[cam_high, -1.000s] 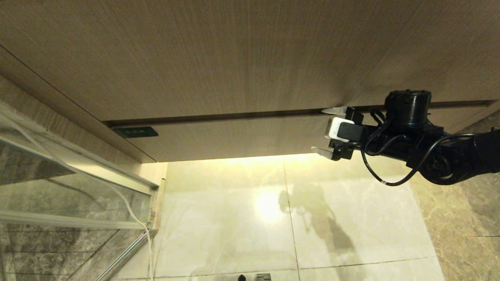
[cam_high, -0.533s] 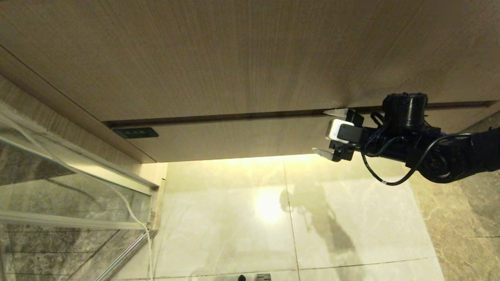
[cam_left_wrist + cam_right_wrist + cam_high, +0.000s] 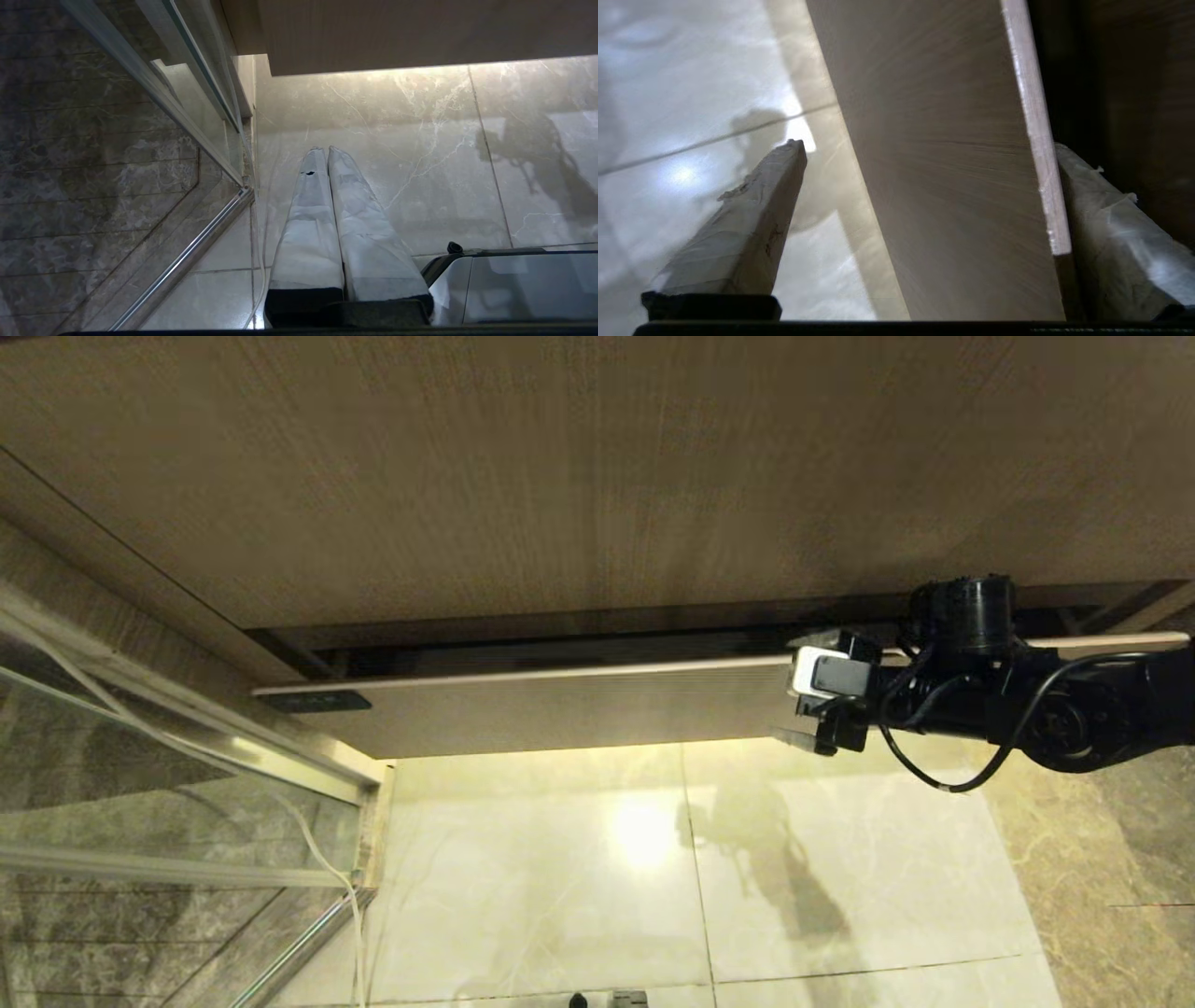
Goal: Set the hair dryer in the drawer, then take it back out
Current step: Pull open the drawer
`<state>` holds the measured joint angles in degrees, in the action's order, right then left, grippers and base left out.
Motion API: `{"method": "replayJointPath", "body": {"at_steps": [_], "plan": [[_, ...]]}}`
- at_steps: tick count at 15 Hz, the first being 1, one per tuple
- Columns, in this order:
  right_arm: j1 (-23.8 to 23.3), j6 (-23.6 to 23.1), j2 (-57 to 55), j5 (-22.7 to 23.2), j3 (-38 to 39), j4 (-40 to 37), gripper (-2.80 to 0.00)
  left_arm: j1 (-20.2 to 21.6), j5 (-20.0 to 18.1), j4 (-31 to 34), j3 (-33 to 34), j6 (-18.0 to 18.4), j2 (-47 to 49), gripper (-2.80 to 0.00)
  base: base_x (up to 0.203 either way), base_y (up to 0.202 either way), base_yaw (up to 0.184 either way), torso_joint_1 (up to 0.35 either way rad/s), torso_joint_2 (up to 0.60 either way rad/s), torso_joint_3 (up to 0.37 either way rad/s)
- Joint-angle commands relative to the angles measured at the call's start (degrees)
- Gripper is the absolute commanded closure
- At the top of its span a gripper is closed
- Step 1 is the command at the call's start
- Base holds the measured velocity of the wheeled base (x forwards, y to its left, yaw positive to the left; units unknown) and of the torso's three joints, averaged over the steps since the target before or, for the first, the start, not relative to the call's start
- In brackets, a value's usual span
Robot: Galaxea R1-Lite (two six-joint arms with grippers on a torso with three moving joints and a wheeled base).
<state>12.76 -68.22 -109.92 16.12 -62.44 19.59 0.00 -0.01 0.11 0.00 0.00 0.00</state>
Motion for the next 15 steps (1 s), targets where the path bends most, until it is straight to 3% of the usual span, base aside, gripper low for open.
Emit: {"method": "replayJointPath", "body": {"at_steps": [1, 7, 15], "plan": [[0.07, -0.59, 0.75, 0.23, 0.89, 0.55, -2.80, 0.00, 0.01, -0.02, -0.05, 0.00, 0.00, 0.00, 0.000, 0.000, 0.000, 0.000, 0.00, 0.000], [0.14, -0.70, 4.26, 0.16, 2.70, -5.63, -2.80, 0.00, 0.01, -0.02, 0.00, 0.00, 0.00, 0.00, 0.000, 0.000, 0.000, 0.000, 0.00, 0.000], [-0.03, -1.75, 18.19, -2.13, 15.38, -12.27, -2.80, 0.00, 0.01, -0.02, -0.08, 0.00, 0.00, 0.00, 0.000, 0.000, 0.000, 0.000, 0.00, 0.000]]}}
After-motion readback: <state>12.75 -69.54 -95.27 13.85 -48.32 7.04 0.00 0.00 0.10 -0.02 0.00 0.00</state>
